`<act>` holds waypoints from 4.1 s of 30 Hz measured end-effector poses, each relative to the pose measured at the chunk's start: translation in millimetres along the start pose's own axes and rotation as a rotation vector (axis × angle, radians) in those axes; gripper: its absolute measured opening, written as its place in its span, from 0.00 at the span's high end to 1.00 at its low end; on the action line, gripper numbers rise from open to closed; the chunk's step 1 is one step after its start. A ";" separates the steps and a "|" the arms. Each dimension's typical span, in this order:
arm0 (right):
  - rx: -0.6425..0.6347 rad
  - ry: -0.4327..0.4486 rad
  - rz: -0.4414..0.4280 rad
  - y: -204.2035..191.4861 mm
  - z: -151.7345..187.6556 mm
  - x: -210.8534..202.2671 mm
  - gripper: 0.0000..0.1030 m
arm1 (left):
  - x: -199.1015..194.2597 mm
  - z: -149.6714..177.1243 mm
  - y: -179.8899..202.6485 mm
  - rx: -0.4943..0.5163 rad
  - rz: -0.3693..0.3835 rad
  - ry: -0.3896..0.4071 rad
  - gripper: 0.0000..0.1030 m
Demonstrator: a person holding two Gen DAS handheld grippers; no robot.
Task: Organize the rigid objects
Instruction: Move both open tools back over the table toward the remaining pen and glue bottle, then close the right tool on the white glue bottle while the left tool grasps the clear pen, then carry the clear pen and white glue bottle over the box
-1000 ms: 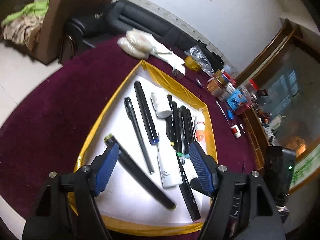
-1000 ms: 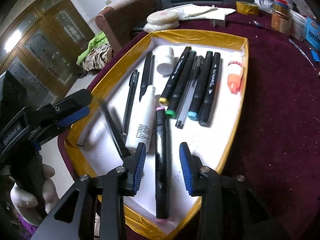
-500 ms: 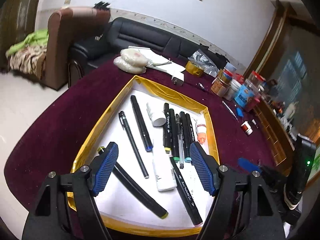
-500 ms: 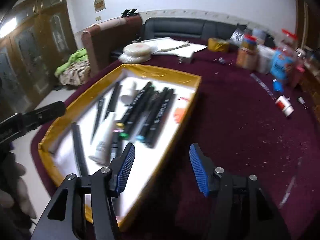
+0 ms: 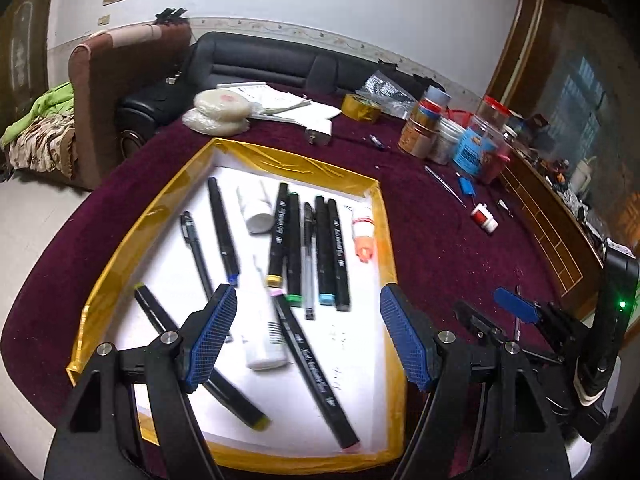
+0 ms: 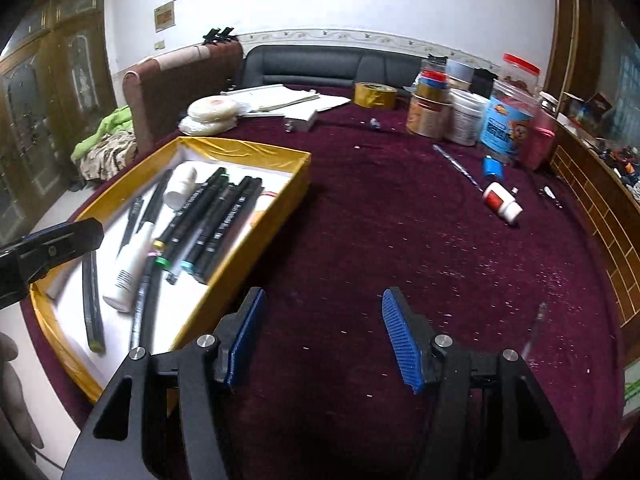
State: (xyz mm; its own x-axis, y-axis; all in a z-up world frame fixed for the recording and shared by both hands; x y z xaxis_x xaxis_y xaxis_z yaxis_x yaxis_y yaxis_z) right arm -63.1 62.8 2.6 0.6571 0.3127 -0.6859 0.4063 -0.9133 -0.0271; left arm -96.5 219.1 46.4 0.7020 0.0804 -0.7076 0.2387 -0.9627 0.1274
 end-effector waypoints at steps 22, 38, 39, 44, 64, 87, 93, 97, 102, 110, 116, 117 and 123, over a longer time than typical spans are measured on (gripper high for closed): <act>0.056 0.001 0.043 41.1 10.8 -10.6 0.46 | 0.0 11.6 50.2 0.088 0.007 -0.030 0.28; 0.186 -0.033 0.093 128.3 14.9 -19.2 0.46 | 5.2 30.3 99.1 0.161 0.112 -0.091 0.28; 0.207 -0.037 0.097 141.6 16.6 -21.1 0.45 | 6.2 33.0 103.6 0.167 0.128 -0.102 0.28; 0.286 -0.035 0.161 214.6 15.3 -30.6 0.46 | 7.9 45.7 125.6 0.213 0.202 -0.134 0.28; 0.210 -0.163 0.085 260.3 -87.3 106.2 0.46 | 16.5 64.2 149.0 0.265 0.297 -0.247 0.28; 0.485 -0.049 -0.128 293.7 47.9 -38.5 0.76 | 36.0 69.6 290.3 0.529 0.384 -0.203 0.29; 0.459 -0.014 -0.105 287.8 56.9 -54.8 0.76 | 70.4 70.5 348.1 0.711 0.303 -0.152 0.30; 0.434 -0.041 -0.085 280.2 64.0 -52.8 0.75 | 91.1 77.8 348.6 0.729 0.289 -0.170 0.73; 0.429 -0.059 -0.079 279.8 74.7 -53.8 0.62 | 92.5 77.7 333.2 0.698 0.320 -0.204 0.88; 0.422 -0.037 -0.043 284.4 67.8 -54.4 0.48 | 80.4 77.0 341.3 0.693 0.323 -0.209 0.82; 0.449 -0.070 -0.055 280.1 64.6 -34.5 0.48 | 83.8 76.3 348.9 0.702 0.341 -0.185 0.88; 0.448 -0.072 -0.056 278.7 64.2 -32.4 0.48 | 84.3 75.8 346.7 0.695 0.351 -0.190 0.93; 0.406 -0.075 -0.016 273.3 61.3 -27.0 0.70 | 83.3 72.2 335.3 0.619 0.406 -0.230 0.94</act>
State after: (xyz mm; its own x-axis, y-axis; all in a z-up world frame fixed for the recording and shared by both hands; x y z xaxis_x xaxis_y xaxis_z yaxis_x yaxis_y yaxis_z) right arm -8.7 -211.3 -30.9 0.5984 0.3212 -0.7340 0.1221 -0.9420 -0.3126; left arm -6.4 -115.6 -20.0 0.4812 -0.3002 -0.8236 -0.4737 -0.8796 0.0439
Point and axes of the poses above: each gripper's, at about its wrist camera, not at the fingertips, and x roughly the way its jaws point, y to its right, z to its underside, the point moved 5 cm from there along x, roughly the way its jaws point, and after that the axes turned 9 degrees about -z, right-handed, at the moved point
